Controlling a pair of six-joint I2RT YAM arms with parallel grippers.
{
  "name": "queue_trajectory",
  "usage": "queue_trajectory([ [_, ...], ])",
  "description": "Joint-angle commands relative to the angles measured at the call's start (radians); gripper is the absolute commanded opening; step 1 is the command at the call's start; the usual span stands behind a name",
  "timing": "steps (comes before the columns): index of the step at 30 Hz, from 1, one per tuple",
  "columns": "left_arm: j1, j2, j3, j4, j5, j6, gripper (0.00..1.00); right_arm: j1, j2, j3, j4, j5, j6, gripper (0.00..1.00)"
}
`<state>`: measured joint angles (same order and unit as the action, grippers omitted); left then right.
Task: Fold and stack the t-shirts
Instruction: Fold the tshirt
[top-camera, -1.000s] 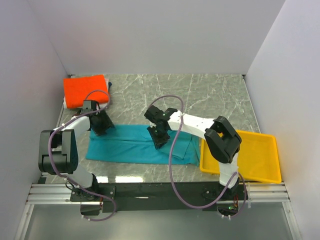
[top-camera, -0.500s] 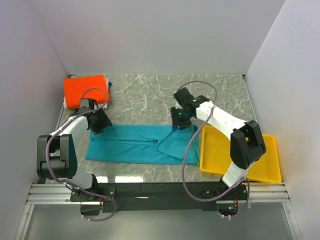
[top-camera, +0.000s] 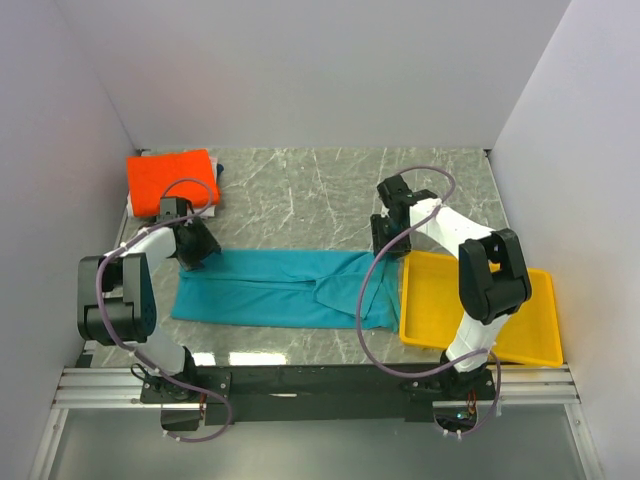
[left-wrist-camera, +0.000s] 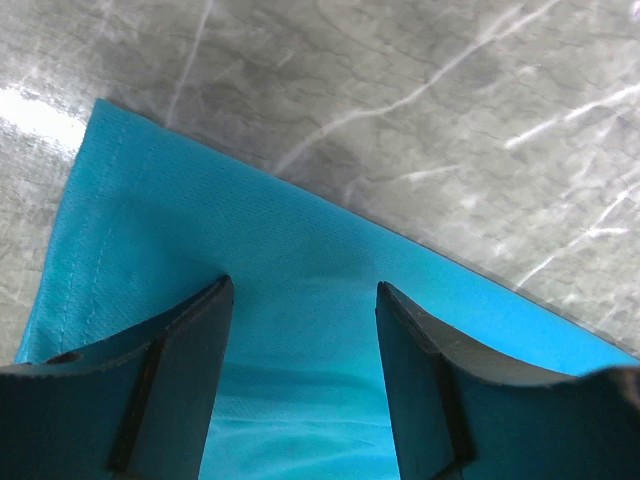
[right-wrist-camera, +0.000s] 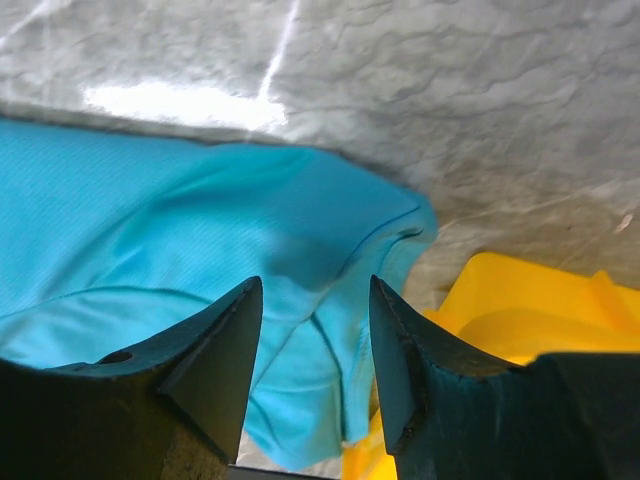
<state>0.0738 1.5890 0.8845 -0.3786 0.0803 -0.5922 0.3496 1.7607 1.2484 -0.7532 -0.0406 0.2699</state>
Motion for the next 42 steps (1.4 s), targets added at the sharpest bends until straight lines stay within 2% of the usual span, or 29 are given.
queue_trajectory([
  [1,0.011,0.015,0.034,0.026,-0.020,-0.009,0.65,-0.026,0.009,-0.012,0.040,0.025,-0.029,0.54],
  [7,0.020,0.054,0.037,0.047,-0.027,-0.011,0.65,-0.043,0.048,-0.012,0.077,-0.016,-0.032,0.54],
  [10,0.026,0.084,0.034,0.058,-0.030,-0.014,0.65,-0.049,0.059,-0.001,0.080,-0.045,-0.029,0.42],
  [11,0.026,0.092,0.036,0.066,-0.033,-0.015,0.65,-0.054,0.065,0.002,0.081,-0.054,-0.031,0.33],
  [16,0.035,0.123,0.031,0.069,-0.048,-0.031,0.65,-0.064,0.079,0.011,0.077,-0.073,-0.032,0.13],
  [17,0.038,0.123,0.031,0.067,-0.062,-0.037,0.65,-0.066,0.079,0.014,0.075,-0.071,-0.034,0.03],
  [18,0.040,0.123,0.031,0.064,-0.066,-0.040,0.65,-0.067,0.079,0.014,0.075,-0.070,-0.032,0.00],
  [29,0.066,0.060,-0.044,0.061,-0.142,-0.144,0.63,-0.100,0.100,0.069,-0.052,-0.038,0.020,0.00],
  [39,0.064,0.035,-0.033,0.112,-0.053,-0.135,0.67,-0.101,0.155,0.137,-0.078,-0.062,0.003,0.00],
  [40,0.066,0.034,-0.029,0.110,-0.047,-0.133,0.68,-0.101,0.157,0.150,-0.083,-0.059,0.003,0.01],
  [41,0.066,0.023,-0.019,0.106,-0.033,-0.133,0.71,-0.100,0.154,0.158,-0.100,-0.056,0.002,0.12],
  [42,0.064,0.014,-0.016,0.103,-0.030,-0.135,0.72,-0.100,0.151,0.166,-0.107,-0.051,0.000,0.13],
])
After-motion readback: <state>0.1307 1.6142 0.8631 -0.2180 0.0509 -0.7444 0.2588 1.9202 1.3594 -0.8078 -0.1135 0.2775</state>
